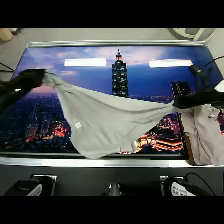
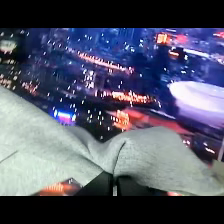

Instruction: Fold the shirts.

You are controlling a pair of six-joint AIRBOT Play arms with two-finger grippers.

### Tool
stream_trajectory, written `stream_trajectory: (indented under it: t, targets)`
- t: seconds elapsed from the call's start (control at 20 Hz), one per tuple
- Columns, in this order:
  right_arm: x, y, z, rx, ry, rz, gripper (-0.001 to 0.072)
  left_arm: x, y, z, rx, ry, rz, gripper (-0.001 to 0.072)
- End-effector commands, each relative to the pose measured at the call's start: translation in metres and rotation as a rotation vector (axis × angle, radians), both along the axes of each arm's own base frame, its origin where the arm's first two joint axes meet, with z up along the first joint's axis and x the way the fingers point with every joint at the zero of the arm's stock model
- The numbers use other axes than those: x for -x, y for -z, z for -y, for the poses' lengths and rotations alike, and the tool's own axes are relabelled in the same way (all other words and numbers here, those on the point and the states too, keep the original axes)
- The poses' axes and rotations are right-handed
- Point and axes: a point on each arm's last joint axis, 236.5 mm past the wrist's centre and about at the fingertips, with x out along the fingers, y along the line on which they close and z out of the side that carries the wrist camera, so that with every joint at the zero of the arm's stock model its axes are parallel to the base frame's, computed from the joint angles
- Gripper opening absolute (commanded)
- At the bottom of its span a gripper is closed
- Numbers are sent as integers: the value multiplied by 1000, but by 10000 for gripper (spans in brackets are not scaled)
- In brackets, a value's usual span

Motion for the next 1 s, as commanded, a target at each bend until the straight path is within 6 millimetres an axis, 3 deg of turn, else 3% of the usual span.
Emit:
stream_trajectory:
  t: [0.0, 0.1, 0.3, 0.45, 0.55, 0.6, 0.65, 0.7, 0.75, 0.85, 0.95]
  targets:
    - [-38, 54, -14, -159, 136, -12, 24, -58, 70, 6, -12, -45, -92, 28]
    - [-59, 66, -31, -237, 187, 5, 24, -88, 89, 1, -18, -46, -156, 28]
    - [-94, 76, -71, -228, 188, 111, 24, -134, 84, -35, -21, -53, -220, 28]
    - [-108, 67, -95, -250, 224, 167, 24, -152, 81, -71, -6, -69, -271, 27]
    - [-114, 61, -104, -283, 245, 189, 25, -150, 94, -84, 25, -68, -353, 27]
    - [-115, 59, -106, -304, 255, 185, 51, -144, 105, -86, 28, -53, -401, 28]
    - [-114, 57, -106, -310, 256, 184, 227, -135, 118, -85, 30, -27, -460, 67]
    - [-113, 52, -103, -310, 242, 187, 475, -126, 127, -82, 31, 0, -512, 319]
    - [-113, 39, -95, -295, 202, 213, 563, -114, 133, -81, 32, 27, -561, 649]
    - [-113, 8, -62, -207, 86, 275, 563, -86, 139, -89, 18, 65, -662, 669]
    - [-106, -14, 3, -48, 47, 262, 563, -45, 150, -103, -59, 86, -806, 600]
